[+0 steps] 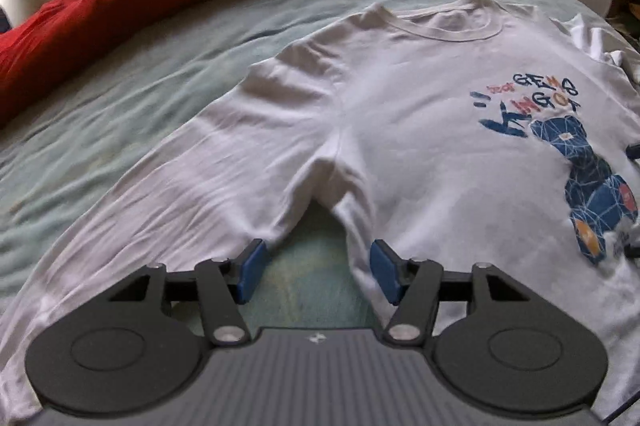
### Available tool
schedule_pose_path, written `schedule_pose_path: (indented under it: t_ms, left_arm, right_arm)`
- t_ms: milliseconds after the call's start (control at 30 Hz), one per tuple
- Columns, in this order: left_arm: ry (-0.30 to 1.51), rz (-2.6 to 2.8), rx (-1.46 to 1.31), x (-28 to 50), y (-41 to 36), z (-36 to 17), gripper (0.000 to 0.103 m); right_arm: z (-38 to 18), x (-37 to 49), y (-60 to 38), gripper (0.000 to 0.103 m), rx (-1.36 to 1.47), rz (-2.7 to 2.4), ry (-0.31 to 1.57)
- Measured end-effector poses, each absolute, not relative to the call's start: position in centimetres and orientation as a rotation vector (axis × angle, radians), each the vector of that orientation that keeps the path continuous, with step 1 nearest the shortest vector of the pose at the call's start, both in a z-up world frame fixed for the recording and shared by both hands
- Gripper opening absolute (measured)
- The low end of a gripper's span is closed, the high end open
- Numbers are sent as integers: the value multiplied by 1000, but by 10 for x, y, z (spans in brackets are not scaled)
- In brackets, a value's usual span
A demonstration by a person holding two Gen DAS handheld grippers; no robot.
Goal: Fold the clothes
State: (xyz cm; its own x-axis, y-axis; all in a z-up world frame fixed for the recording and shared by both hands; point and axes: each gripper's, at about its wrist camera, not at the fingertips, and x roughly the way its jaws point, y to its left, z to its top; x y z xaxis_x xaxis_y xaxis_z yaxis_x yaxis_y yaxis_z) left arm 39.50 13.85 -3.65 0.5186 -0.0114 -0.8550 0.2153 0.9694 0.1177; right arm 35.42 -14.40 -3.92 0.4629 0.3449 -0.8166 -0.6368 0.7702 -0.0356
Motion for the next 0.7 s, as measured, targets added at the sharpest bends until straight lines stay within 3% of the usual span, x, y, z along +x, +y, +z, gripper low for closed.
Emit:
schedule_pose_path:
  t_ms: [300, 567, 700]
  left_arm:
    - [859, -267, 96, 468, 99, -19, 58]
    - [901, -194, 18, 552, 80, -68, 61]
    - [911, -145, -46, 571, 89, -67, 59]
  right_arm:
    - [-29, 366, -149, 103, -349, 546, 876]
    - [-46, 374, -155, 103, -284, 493, 933]
    - [-50, 366, -157, 103, -279, 486, 892]
